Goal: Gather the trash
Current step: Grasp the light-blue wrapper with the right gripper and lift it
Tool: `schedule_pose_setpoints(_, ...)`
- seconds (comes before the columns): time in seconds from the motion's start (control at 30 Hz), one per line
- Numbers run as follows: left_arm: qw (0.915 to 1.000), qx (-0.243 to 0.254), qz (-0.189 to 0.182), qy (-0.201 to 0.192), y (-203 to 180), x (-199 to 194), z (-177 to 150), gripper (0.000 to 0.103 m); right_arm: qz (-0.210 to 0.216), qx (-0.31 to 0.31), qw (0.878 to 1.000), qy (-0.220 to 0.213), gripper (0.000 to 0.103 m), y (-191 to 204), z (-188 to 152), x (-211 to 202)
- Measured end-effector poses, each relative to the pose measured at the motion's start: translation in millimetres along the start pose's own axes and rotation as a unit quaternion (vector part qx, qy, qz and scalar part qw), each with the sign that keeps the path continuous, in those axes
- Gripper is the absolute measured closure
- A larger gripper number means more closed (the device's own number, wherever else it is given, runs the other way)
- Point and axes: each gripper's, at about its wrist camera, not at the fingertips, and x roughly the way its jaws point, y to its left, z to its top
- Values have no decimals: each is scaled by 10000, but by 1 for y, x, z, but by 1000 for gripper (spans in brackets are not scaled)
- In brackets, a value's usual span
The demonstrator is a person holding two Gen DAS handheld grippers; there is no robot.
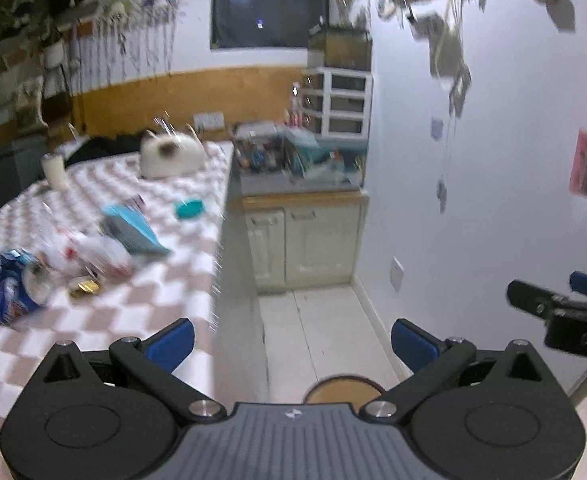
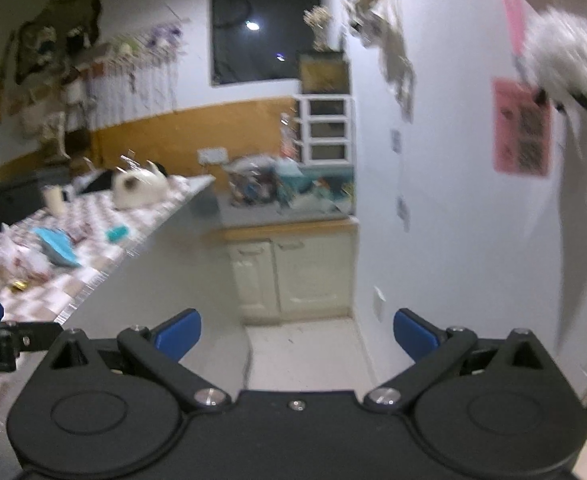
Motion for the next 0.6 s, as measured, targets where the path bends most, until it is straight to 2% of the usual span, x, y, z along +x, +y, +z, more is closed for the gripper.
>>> schedule_pose_setpoints(0.2, 9990, 46, 169, -422, 44, -36, 21, 0, 518, -138, 9981, -293, 0, 45, 21, 0)
schedule_pose_setpoints(0.33, 9985, -73, 211, -508, 81, -44, 31, 0, 841, -295, 9948, -487, 0, 78, 33, 5)
schedule_pose_setpoints(0.5, 9969, -576, 278, -454, 129, -37, 46, 0, 1195, -565, 9880, -797, 0, 120, 39, 10)
schedule_pose_setpoints(0.6, 9925, -1159, 171, -359, 157, -23, 55, 0, 1237, -1184, 9803, -986, 0, 150, 38, 17)
